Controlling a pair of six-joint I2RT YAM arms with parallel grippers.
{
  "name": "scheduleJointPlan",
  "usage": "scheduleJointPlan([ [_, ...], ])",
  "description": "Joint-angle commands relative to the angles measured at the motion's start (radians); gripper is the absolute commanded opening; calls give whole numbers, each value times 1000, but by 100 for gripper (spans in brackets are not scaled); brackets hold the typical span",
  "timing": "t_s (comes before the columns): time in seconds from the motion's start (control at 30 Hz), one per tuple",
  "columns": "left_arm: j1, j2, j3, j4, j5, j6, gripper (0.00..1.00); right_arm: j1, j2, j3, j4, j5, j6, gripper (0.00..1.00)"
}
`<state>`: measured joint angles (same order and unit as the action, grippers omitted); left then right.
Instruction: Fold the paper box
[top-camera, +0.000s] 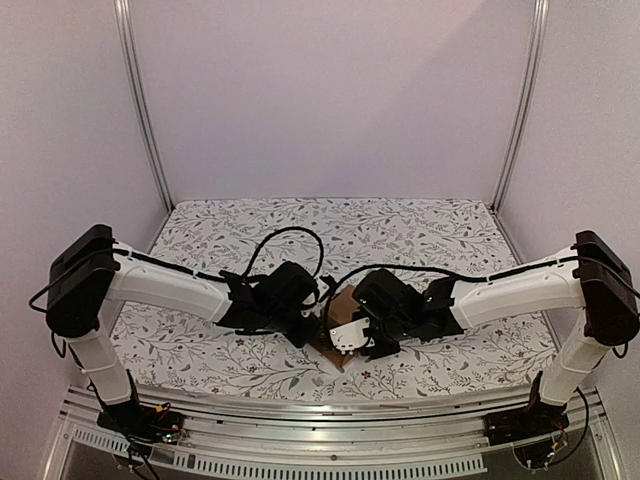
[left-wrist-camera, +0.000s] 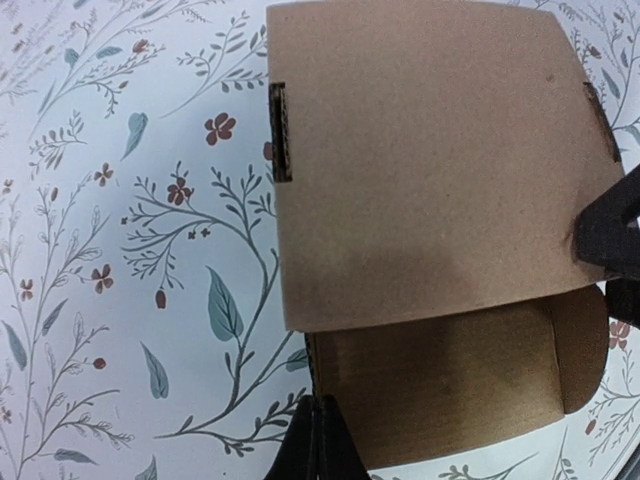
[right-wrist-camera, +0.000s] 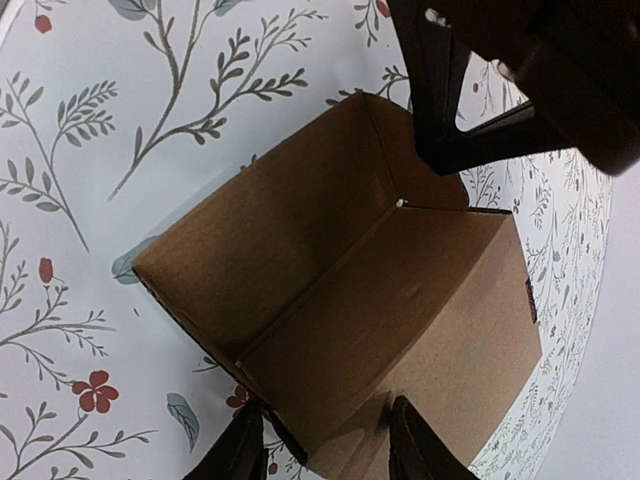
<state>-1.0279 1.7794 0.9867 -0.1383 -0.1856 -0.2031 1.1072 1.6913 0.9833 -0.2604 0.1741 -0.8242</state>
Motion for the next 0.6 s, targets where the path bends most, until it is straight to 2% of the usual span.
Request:
scheduleJointPlan([
  [0.0,11,23,63,-70,18,-11,0,7,42,-7,-71,-22,1,40],
  [0.57,33,81,188,-215,61,-19,0,6,54,-8,-105,-56,-23,42],
])
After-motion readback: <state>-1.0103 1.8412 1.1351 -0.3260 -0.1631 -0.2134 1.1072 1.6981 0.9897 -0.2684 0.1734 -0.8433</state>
